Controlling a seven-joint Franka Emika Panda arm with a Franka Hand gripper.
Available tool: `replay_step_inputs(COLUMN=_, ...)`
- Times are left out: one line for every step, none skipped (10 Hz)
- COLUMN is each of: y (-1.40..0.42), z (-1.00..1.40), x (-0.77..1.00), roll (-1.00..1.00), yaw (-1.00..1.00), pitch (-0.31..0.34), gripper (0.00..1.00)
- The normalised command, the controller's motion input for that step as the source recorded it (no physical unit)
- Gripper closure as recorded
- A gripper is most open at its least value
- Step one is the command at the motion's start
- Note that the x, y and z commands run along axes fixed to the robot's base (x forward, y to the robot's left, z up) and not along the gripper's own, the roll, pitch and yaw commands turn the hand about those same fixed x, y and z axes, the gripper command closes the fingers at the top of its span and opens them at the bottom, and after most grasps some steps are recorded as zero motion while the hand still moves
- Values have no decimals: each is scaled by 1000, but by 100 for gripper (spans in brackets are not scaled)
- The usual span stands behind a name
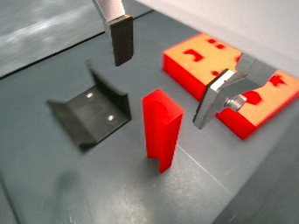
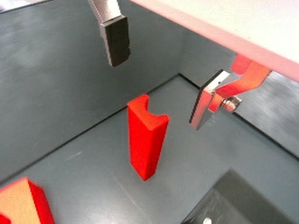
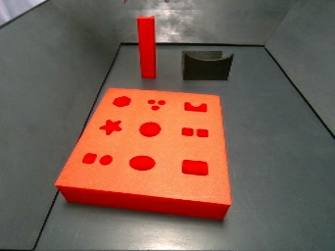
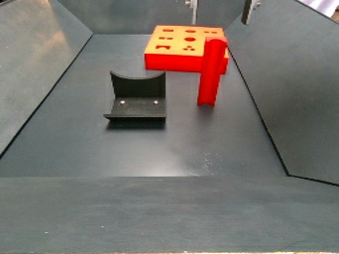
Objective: Pick up the arch object. Move up. Place the arch object on the fixture. Regrasp the arch object. Rotate the arch object. Move to above the board. Insert the arch object.
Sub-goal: Rotate the arch object.
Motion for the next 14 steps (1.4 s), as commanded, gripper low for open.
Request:
replay_step_inputs(y=52, z=-24, x=22, roll=-4, yaw=1000, pitch=6, gripper=0)
replay_step_inputs(y=34, z=-23, x=24, roll=-4, yaw=1000, pitch=6, gripper=0)
replay_step_inputs(y=26, z=-23, x=25, roll=-4, yaw=1000, pitch=6, gripper=0)
replay_step_inputs(y=18, z=-23, x=26, roll=-4, yaw=1000, pitch=6, gripper=0)
replay_step_inputs(y=15, z=-22, x=26, roll=-4, yaw=1000, pitch=6, gripper=0)
replay_step_inputs(y=13, z=-22, x=26, roll=-4, yaw=1000, pitch=6, gripper=0)
replay_step_inputs(y=12, z=-21, x=27, roll=-5, yaw=1000, pitch=6, gripper=0)
replay_step_inputs(y=11, z=-21, x=27, roll=-5, yaw=1000, pitch=7, gripper=0)
replay_step_inputs(y=10, z=-21, x=27, roll=-5, yaw=1000, pitch=7, gripper=0)
replay_step_inputs(y=10, z=-21, x=27, roll=-5, yaw=1000, pitch=7, gripper=0)
replay_step_inputs(y=9, z=-21, x=27, roll=-5, yaw=1000, pitch=7, gripper=0)
replay_step_inputs(y=9, z=-21, x=27, roll=-5, yaw=1000, pitch=7, gripper=0)
replay_step_inputs(y=9, z=-20, x=28, roll=-5, yaw=1000, pitch=8, gripper=0)
replay_step_inputs(y=8, z=-20, x=28, roll=-6, yaw=1000, pitch=8, gripper=0)
